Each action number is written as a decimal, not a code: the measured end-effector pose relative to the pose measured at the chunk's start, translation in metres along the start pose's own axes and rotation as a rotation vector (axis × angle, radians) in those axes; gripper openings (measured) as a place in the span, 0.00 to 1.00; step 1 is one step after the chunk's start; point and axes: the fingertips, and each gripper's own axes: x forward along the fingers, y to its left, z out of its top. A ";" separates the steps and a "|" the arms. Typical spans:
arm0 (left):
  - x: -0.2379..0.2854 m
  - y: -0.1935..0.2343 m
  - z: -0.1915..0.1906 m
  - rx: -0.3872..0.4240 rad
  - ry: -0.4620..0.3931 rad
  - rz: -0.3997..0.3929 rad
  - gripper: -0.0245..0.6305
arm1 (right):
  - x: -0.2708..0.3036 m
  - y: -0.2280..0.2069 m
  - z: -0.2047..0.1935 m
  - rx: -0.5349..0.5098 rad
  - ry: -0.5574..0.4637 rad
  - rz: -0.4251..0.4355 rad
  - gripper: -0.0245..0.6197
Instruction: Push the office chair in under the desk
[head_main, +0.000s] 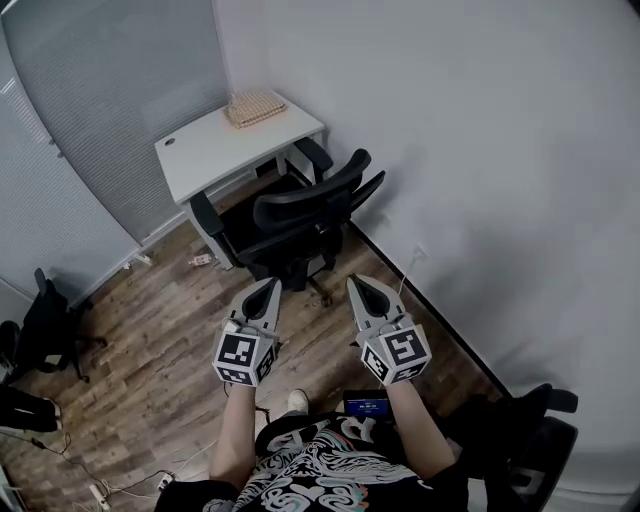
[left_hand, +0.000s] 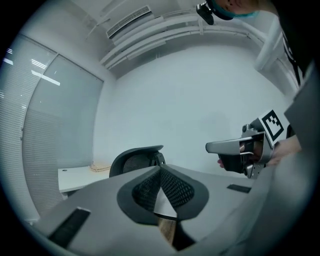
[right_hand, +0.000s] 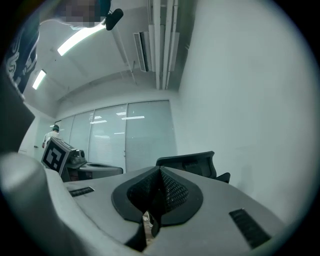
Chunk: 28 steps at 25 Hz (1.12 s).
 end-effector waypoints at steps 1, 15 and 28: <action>0.002 0.001 0.002 0.007 -0.004 0.000 0.07 | 0.004 0.002 0.000 -0.020 0.008 0.003 0.08; 0.011 0.017 0.004 0.021 -0.020 -0.007 0.07 | 0.014 -0.007 -0.007 -0.026 0.022 -0.055 0.08; 0.022 0.026 0.006 0.039 -0.035 -0.008 0.07 | 0.018 -0.019 -0.006 -0.018 0.005 -0.073 0.08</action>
